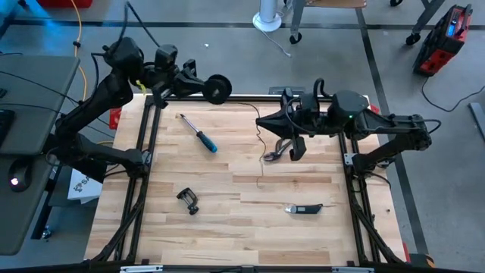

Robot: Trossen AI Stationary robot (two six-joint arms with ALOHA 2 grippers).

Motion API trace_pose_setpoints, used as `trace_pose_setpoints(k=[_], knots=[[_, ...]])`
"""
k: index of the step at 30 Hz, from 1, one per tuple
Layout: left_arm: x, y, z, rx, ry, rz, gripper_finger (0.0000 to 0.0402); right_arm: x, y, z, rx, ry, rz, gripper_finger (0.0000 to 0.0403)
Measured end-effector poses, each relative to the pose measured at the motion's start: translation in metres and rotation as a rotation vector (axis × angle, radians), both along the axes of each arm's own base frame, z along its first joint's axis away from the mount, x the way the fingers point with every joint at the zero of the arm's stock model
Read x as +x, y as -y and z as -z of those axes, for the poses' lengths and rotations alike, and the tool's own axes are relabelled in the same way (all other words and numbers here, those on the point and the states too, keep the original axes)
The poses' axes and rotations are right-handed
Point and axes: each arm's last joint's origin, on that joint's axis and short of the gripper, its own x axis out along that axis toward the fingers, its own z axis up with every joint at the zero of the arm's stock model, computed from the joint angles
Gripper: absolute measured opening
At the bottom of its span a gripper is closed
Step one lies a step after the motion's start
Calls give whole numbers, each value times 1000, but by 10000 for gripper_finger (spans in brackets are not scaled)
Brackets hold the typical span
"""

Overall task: Coil cords
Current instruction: Coil the black wire onto the black spool

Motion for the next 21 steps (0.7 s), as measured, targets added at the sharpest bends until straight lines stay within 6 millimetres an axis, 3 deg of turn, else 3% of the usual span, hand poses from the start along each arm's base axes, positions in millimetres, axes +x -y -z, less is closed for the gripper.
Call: trace_pose_setpoints(k=[9,21], knots=[[15,8,23,-103,-199,93,1,-5,1,-4,-41,18,6,0],[69,25,40,-192,-245,382,1,-4,13,-3,-59,20,-51,0]])
